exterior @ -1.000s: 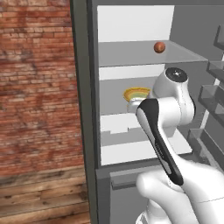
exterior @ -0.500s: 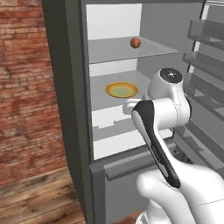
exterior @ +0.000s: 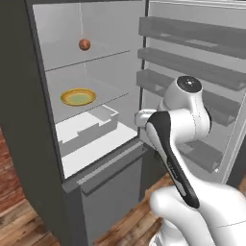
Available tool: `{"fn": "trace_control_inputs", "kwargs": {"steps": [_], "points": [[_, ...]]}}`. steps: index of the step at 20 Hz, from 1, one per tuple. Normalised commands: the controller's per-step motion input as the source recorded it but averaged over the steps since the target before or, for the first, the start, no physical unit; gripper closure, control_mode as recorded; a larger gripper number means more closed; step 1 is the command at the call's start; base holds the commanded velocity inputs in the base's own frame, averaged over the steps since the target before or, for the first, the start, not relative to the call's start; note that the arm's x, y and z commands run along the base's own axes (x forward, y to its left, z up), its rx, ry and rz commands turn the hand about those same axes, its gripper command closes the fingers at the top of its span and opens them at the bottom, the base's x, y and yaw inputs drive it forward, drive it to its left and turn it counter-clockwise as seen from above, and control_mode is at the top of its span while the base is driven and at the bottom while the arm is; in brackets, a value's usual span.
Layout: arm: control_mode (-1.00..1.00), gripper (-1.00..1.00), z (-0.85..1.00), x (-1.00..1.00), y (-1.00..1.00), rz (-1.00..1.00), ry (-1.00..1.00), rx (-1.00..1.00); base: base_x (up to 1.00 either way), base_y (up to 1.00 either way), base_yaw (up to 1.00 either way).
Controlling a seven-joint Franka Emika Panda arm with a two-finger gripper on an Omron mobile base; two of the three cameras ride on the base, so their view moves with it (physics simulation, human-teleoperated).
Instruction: Transport the steak from the fridge to the microwave and turn on the microwave.
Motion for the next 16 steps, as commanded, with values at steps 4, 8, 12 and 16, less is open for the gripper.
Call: {"fn": "trace_control_inputs", "kwargs": {"steps": [4,8,12,16], "points": [[1.00,1.00,0.00,0.00,0.00,0.00,0.00,0.00,-0.65,0.19,-0.58],[1.00,1.00,0.00,0.00,0.00,0.00,0.00,0.00,-0.63,0.17,-0.61],[1.00,1.00,0.00,0.00,0.00,0.00,0.00,0.00,-0.51,0.09,-0.68],[1.00,1.00,0.00,0.00,0.00,0.00,0.00,0.00,-0.46,0.01,-0.67]]}}
